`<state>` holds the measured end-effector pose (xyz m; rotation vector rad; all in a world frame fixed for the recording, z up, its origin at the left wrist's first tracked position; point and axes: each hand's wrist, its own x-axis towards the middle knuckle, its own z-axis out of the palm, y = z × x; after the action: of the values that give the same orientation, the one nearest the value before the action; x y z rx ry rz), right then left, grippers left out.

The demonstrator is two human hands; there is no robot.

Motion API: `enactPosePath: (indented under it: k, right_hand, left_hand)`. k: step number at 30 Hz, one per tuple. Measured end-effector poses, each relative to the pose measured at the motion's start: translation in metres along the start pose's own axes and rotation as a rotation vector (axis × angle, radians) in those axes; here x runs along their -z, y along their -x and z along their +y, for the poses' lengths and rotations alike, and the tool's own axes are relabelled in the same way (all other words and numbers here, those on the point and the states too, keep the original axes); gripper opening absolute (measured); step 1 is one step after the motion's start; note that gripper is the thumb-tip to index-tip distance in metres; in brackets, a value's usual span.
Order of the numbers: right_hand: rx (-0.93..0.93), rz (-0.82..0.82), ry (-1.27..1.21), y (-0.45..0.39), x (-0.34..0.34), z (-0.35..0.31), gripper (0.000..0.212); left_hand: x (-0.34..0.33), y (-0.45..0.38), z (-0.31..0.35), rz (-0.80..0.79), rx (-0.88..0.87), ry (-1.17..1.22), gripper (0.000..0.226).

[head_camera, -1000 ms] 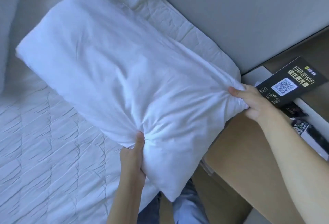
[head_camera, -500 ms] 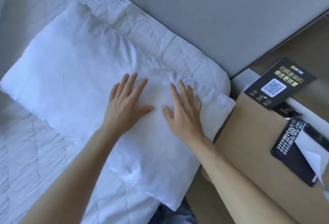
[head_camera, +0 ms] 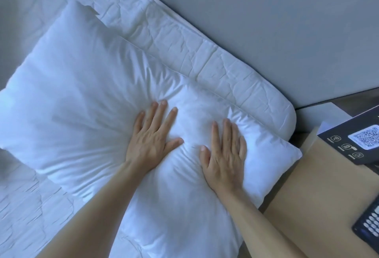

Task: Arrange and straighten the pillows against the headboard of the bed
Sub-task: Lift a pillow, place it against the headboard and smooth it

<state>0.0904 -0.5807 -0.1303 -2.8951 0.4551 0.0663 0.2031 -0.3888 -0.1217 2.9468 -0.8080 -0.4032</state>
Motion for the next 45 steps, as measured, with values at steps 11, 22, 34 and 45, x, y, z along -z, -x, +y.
enactPosePath:
  k: [11,22,34,45]
  right_hand:
    - [0.037,0.076,0.003,-0.003,-0.01,0.002,0.063]
    - [-0.035,-0.013,0.008,0.002,0.014,-0.011,0.059]
    - [-1.429,-0.306,-1.877,0.159,0.048,-0.232,0.063]
    - [-1.651,0.449,-2.255,0.185,0.017,-0.227,0.056]
  left_hand:
    - [0.0,-0.002,0.001,-0.034,0.003,0.0,0.085]
    - [0.009,0.002,0.0,-0.036,-0.007,0.01,0.084]
    - [0.03,0.139,-0.055,-0.103,-0.329,0.226,0.062]
    - [0.04,0.172,-0.186,-0.119,1.096,1.657,0.09]
